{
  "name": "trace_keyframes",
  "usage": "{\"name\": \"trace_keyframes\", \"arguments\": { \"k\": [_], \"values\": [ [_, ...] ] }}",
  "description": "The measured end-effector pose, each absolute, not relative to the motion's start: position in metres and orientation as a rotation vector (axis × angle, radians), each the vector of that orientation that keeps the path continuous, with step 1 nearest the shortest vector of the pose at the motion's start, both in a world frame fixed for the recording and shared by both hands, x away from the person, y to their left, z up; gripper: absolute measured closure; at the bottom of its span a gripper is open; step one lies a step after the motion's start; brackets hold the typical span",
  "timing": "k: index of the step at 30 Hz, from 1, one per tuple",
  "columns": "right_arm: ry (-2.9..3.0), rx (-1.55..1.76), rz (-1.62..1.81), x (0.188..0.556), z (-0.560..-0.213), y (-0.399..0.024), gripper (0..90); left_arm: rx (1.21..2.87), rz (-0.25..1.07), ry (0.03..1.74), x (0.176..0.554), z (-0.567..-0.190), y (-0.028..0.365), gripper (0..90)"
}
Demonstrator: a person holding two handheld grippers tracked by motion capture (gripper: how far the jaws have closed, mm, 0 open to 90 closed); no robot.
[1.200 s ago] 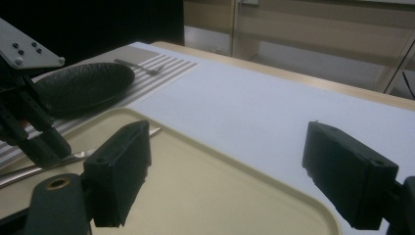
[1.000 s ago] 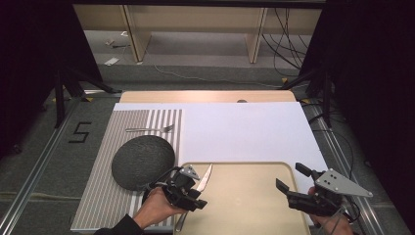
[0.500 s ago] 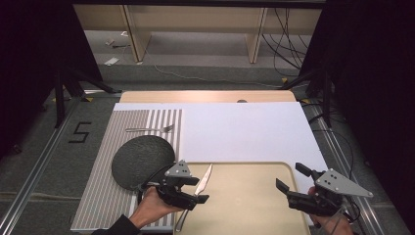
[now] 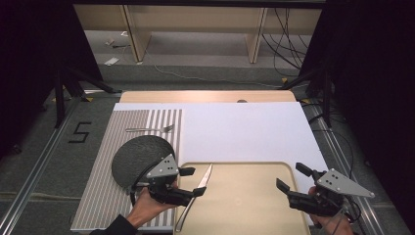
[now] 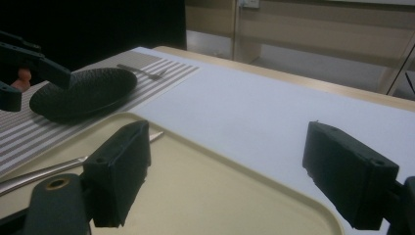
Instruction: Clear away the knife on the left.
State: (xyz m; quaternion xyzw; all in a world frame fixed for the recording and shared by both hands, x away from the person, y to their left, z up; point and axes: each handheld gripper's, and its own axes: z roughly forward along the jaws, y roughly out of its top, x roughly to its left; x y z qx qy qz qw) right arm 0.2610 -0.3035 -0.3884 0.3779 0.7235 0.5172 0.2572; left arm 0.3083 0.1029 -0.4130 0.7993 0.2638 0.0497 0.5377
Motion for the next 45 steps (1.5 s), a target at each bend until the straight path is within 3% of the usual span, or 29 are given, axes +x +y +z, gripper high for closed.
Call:
{"name": "trace_keyframes", "arguments": {
  "k": [28,45],
  "values": [
    [1.954,1.031,1.471,0.260,-0.388,-0.305,16.5,1.740,0.229,0.657,0.298,-0.405,0.132,19.0],
    [1.961,1.019,1.473,0.257,-0.387,-0.304,16.3,1.726,0.298,0.666,0.283,-0.406,0.141,18.9]
  ]
}}
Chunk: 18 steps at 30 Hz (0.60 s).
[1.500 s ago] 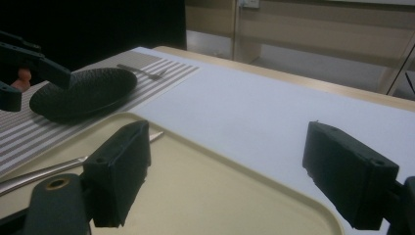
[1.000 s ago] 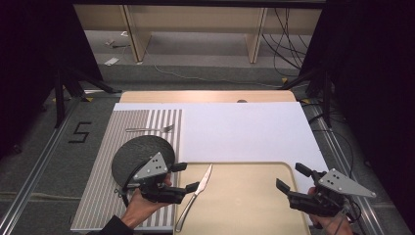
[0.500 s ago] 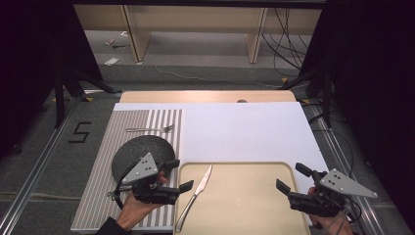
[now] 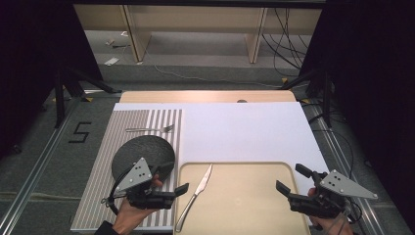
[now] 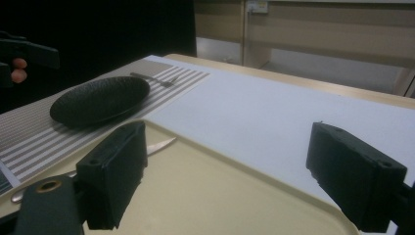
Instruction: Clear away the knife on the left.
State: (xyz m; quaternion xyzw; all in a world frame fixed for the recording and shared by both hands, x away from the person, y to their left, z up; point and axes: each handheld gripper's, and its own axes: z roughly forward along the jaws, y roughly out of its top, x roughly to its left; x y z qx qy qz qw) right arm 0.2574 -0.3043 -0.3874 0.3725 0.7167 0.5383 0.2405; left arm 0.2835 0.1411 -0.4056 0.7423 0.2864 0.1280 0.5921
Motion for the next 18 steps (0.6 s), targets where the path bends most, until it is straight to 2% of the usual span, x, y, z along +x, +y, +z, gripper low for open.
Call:
{"name": "trace_keyframes", "arguments": {
  "k": [18],
  "values": [
    [1.967,1.015,1.478,0.2574,-0.3877,-0.3031,16.2,1.742,0.279,0.667,0.2852,-0.4076,0.1386,18.9]
  ]
}}
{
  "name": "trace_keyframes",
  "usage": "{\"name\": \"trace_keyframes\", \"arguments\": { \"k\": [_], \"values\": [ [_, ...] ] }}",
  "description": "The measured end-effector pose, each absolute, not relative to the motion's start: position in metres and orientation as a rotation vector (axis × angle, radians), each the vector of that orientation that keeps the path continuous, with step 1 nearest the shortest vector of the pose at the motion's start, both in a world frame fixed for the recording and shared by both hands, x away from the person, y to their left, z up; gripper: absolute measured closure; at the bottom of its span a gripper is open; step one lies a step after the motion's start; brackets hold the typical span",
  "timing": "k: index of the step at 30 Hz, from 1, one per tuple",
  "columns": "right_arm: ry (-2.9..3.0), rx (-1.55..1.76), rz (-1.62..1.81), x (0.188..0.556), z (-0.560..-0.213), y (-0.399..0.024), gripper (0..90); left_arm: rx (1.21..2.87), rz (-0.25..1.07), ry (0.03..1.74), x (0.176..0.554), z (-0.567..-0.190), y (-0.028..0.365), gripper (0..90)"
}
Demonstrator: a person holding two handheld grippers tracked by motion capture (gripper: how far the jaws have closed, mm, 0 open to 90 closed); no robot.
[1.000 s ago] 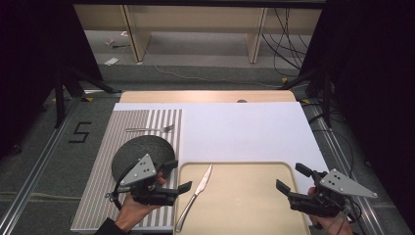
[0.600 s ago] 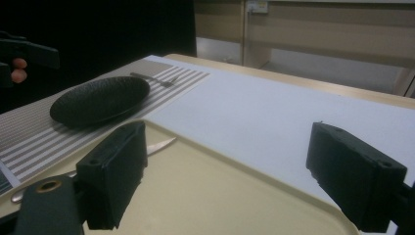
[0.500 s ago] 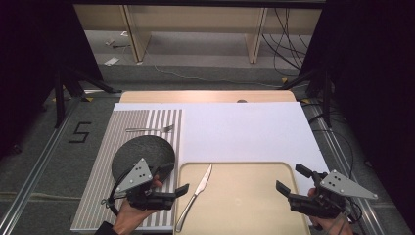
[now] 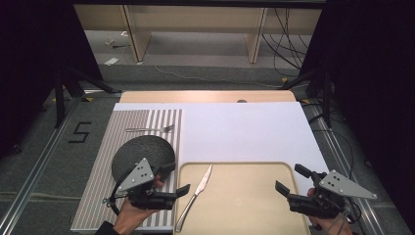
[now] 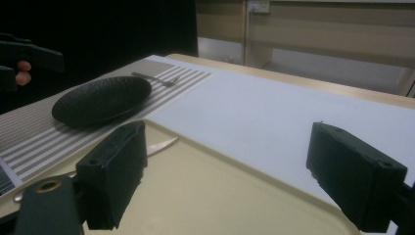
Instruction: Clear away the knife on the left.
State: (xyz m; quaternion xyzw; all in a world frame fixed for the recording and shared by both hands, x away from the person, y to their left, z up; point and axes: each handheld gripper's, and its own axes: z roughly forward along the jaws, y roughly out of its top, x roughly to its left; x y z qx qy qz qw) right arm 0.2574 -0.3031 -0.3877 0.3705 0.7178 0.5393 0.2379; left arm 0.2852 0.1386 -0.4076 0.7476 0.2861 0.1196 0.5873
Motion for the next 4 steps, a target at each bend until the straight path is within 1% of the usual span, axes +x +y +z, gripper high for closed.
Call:
{"name": "trace_keyframes", "arguments": {
  "k": [4],
  "values": [
    [1.968,1.012,1.480,0.2575,-0.3878,-0.3030,16.2,1.745,0.281,0.669,0.2854,-0.4078,0.1386,18.8]
  ]
}}
